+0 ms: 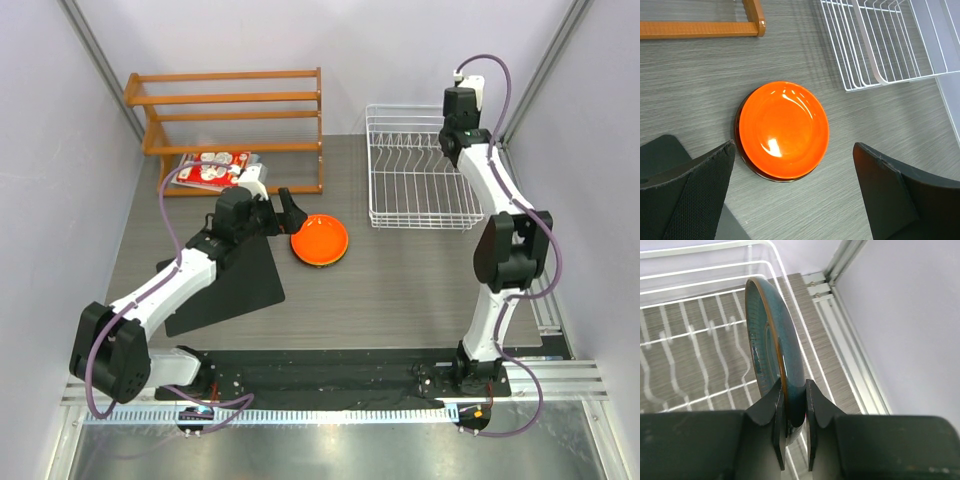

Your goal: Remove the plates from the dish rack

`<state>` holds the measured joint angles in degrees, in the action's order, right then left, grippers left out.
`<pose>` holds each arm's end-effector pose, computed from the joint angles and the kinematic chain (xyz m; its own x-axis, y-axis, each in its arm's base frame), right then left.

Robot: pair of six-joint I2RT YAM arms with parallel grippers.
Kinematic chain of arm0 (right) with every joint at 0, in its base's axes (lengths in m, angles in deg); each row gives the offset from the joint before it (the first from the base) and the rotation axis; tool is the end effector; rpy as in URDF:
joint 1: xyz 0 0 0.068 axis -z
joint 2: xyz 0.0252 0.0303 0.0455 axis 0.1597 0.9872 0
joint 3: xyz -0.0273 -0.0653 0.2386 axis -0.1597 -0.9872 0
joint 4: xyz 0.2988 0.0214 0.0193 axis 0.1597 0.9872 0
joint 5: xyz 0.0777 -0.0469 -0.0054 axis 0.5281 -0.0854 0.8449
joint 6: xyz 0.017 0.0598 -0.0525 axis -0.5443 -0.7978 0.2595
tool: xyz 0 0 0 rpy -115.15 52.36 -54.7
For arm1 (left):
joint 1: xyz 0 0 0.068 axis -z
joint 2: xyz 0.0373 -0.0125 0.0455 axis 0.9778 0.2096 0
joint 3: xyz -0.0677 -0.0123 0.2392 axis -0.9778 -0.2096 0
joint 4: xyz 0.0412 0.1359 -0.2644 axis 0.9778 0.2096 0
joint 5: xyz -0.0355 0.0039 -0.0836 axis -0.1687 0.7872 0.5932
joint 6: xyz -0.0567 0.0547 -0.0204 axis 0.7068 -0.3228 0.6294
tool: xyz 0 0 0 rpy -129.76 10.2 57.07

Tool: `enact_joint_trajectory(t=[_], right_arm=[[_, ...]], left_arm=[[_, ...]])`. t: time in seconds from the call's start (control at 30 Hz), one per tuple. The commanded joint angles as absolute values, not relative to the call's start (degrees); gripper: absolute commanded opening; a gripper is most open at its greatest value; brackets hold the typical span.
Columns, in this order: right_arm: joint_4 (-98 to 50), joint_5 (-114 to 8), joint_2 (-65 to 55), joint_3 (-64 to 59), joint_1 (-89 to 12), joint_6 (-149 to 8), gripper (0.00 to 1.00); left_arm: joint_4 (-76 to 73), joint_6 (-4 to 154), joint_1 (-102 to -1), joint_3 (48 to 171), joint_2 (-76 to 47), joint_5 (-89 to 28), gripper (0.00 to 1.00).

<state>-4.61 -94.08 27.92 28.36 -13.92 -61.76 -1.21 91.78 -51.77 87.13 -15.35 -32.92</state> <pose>0.5283 0.0052 0.2925 -0.4720 -0.0703 -0.8788 0.3973 0.8729 -0.2833 0.3315 -0.1704 0.2238 -0.5542 -0.2628 -0.7898 0.2882 0.8295 -0.4783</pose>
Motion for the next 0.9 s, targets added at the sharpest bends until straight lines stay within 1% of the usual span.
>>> enact_joint_trajectory(t=[0.0, 0.1, 0.2, 0.23, 0.33, 0.4, 0.57, 0.67, 0.7, 0.87], right_arm=[[-6.35, -88.51, 15.93, 24.09, -16.74, -67.48, 0.01], [-5.38, -86.12, 10.22, 18.82, -19.63, -69.51, 0.01], [-4.94, -81.21, 4.51, 13.11, -21.84, -72.05, 0.01], [-4.94, -76.76, 3.1, 11.7, -22.02, -74.24, 0.01], [-5.81, -71.19, -2.09, 5.9, -22.99, -77.33, 0.01], [-7.64, -64.95, -5.59, 1.33, -23.34, -80.58, 0.01], [-11.08, -54.85, -10.44, -8.15, -25.09, -85.85, 0.01], [-13.19, -53.07, -13.25, -13.25, -26.58, -88.23, 0.01], [-15.46, -49.94, -14.48, -15.89, -26.68, -90.84, 0.01], [-20.66, -44.11, -17.65, -23.37, -27.56, -96.05, 0.01]], left_arm=[[-3.58, 93.52, -51.71, 87.29, -16.97, -31.54, 0.99], [-5.6, 94.49, -51.71, 86.5, -16.88, -30.84, 0.99], [-7.18, 95.72, -51.71, 85.45, -16.7, -30.13, 1.0], [-7.62, 96.33, -51.71, 84.92, -16.62, -30.05, 0.99], [-9.99, 97.21, -51.71, 83.95, -16.62, -29.26, 0.99], [-11.31, 98.09, -51.71, 82.99, -16.53, -28.64, 0.99], [-16.75, 100.98, -51.71, 80.62, -15.91, -27.06, 1.0], [-19.48, 102.39, -51.71, 80.17, -14.69, -25.39, 1.0], [-20.71, 103.53, -51.71, 79.91, -13.99, -24.26, 0.99], [-25.01, 105.73, -51.71, 79.56, -11.09, -21.96, 0.99]])
